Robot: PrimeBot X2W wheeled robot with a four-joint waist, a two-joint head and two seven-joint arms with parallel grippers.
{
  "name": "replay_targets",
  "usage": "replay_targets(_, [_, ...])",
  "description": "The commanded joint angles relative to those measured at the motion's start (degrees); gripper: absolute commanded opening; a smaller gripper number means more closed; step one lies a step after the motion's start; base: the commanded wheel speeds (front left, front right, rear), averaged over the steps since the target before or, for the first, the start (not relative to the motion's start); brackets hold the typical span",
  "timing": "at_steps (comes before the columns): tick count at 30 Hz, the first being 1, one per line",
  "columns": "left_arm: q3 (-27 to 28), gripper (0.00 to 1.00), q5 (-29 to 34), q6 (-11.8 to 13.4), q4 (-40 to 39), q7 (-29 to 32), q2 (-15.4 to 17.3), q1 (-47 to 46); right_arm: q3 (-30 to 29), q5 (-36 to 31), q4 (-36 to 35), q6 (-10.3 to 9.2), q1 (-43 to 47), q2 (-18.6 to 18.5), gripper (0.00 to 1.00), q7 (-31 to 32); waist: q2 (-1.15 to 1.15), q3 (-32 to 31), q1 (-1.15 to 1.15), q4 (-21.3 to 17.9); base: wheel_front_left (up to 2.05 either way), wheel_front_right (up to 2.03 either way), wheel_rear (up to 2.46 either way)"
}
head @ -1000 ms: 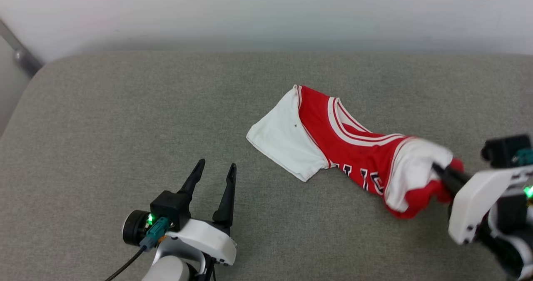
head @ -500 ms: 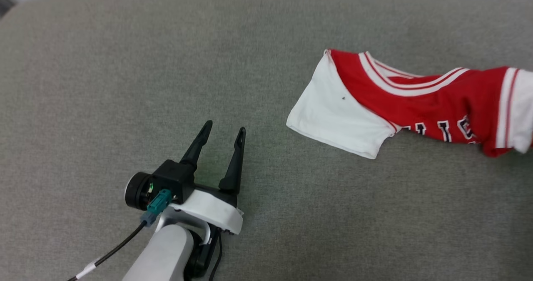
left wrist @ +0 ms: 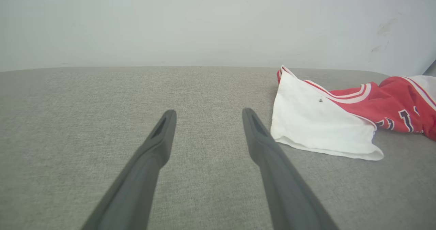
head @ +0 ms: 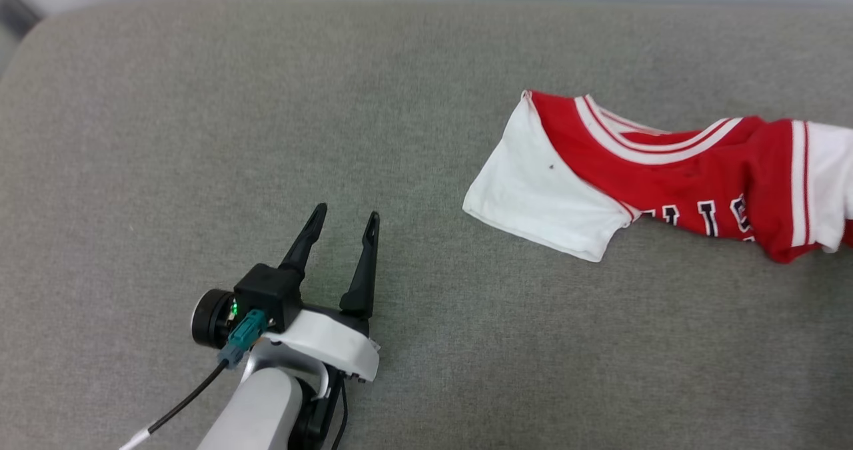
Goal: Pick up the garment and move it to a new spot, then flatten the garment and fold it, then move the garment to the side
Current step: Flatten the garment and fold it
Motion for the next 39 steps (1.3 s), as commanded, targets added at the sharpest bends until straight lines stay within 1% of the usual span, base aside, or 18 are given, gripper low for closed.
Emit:
replay_targets(1, [0.27, 1.00, 0.02, 0.31, 0.04, -0.37, 0.23, 1.06, 0.28, -0.79, -0.94, -0.02, 1.83, 0.35, 1.00, -1.71, 0.00, -3.26, -0.01, -0.88, 0.00, 0.00, 0.00])
replay_targets(5, [1.00, 1.00, -0.34, 0.95, 0.22, -0.32, 0.70, 3.58, 2.45, -2.46, -4.34, -0.02, 6.60, 1.75, 1.00, -6.04, 0.00, -7.51, -0.01, -2.02, 0.00, 0.00, 0.00])
replay_targets(10, [1.85, 1.00, -0.97, 1.94, 0.21, -0.21, 1.56, 6.69, 6.85, -3.05, -10.21, -0.02, 13.18, 3.82, 1.00, -7.63, 0.00, -11.98, -0.01, -3.18, 0.00, 0.00, 0.00])
replay_targets(15, [2.33, 1.00, -1.60, 2.90, -0.18, 0.49, 2.23, 9.14, 11.64, -3.09, -16.78, -0.03, 20.23, 5.96, 1.00, -6.38, 0.00, -15.60, -0.01, -3.42, 0.00, 0.00, 0.00])
replay_targets(18, [2.30, 1.00, -2.08, 3.13, -0.34, 1.00, 2.48, 10.41, 13.46, -3.04, -20.37, -0.03, 24.12, 7.36, 1.00, -5.23, 0.00, -17.52, -0.01, -3.33, 0.00, 0.00, 0.00])
replay_targets(23, [2.49, 1.00, -2.38, 3.90, -1.20, 1.93, 3.02, 11.43, 15.52, -2.58, -25.96, -0.03, 29.51, 9.43, 1.00, -3.74, 0.00, -18.48, -0.01, -3.51, 0.00, 0.00, 0.00])
replay_targets(27, [2.38, 1.00, -2.52, 4.25, -1.29, 2.89, 3.38, 11.54, 16.51, -2.18, -28.16, -0.03, 31.55, 10.21, 1.00, -2.51, 0.00, -18.77, -0.01, -4.44, 0.00, 0.00, 0.00])
replay_targets(29, [1.79, 1.00, -2.35, 3.98, -1.08, 3.73, 3.33, 10.53, 16.79, -2.02, -28.86, -0.03, 31.93, 10.46, 1.00, -2.04, 0.00, -18.74, -0.01, -4.79, 0.00, 0.00, 0.00])
replay_targets(34, [-0.42, 1.00, -2.08, 2.21, 0.54, 7.60, 2.77, 5.87, 17.58, -2.13, -30.57, -0.03, 31.86, 10.74, 1.00, -1.25, 0.00, -17.77, -0.01, -6.16, 0.00, 0.00, 0.00])
replay_targets(39, [-2.29, 1.00, -2.00, -0.75, 3.14, 12.82, 2.12, -3.34, 18.47, -1.86, -32.16, -0.02, 29.23, 10.86, 1.00, -1.17, 0.00, -12.50, -0.01, -8.31, 0.00, 0.00, 0.00])
